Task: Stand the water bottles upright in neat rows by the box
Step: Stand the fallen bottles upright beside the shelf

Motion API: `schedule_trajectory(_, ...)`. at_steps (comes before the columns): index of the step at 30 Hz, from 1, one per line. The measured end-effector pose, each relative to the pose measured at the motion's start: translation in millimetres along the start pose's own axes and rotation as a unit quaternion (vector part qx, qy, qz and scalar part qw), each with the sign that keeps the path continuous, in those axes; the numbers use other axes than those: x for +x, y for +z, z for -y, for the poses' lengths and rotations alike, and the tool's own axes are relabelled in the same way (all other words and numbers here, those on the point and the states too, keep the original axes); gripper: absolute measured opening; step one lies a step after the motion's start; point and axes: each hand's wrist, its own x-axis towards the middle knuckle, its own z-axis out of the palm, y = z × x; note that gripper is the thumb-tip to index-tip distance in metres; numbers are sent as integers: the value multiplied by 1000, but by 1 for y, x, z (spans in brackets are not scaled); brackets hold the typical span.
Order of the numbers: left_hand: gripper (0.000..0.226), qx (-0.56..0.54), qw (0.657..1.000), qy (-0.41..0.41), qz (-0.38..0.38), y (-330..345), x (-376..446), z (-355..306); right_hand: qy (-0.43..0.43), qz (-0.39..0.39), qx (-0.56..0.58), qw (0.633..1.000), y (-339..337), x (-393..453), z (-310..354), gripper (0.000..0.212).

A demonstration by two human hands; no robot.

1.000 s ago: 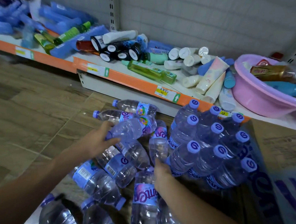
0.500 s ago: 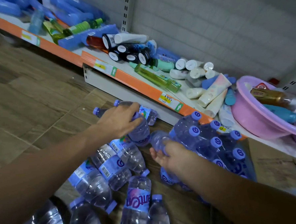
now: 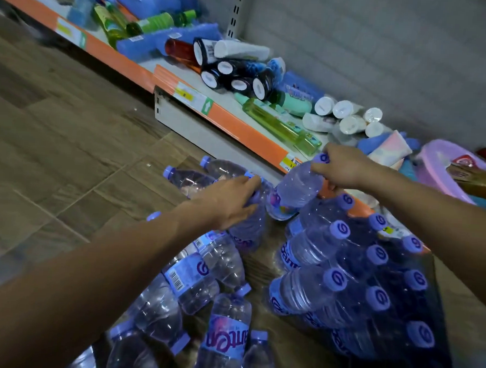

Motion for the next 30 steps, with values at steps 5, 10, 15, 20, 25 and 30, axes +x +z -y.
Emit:
schedule_trajectory(5,29,-11,1000,-6,4,5,2,4,-39,43,-82,995,39,19,-11,27)
schedule_trajectory(10,31,-13,1000,-27,5,5,1,8,-7,19,24,1000,48,22,-25,40)
schedule_trajectory(15,32,-6,999,-42,-15,11,5,3,-12,-54,15,998,59,26,-25,22)
schedule_trajectory(20,36,-29,999,-15,-27,17,9,4,-68,-76,-32,994,56,29,-25,20)
schedule_trajectory(25,41,-31,999,-14,-34,18,15,-5,-67,-93,-24,993,64,25,-31,25)
schedule_trajectory(30,40,-22,998,29,-46,23,27,-19,-85,-89,-6,992,60,23,-33,31)
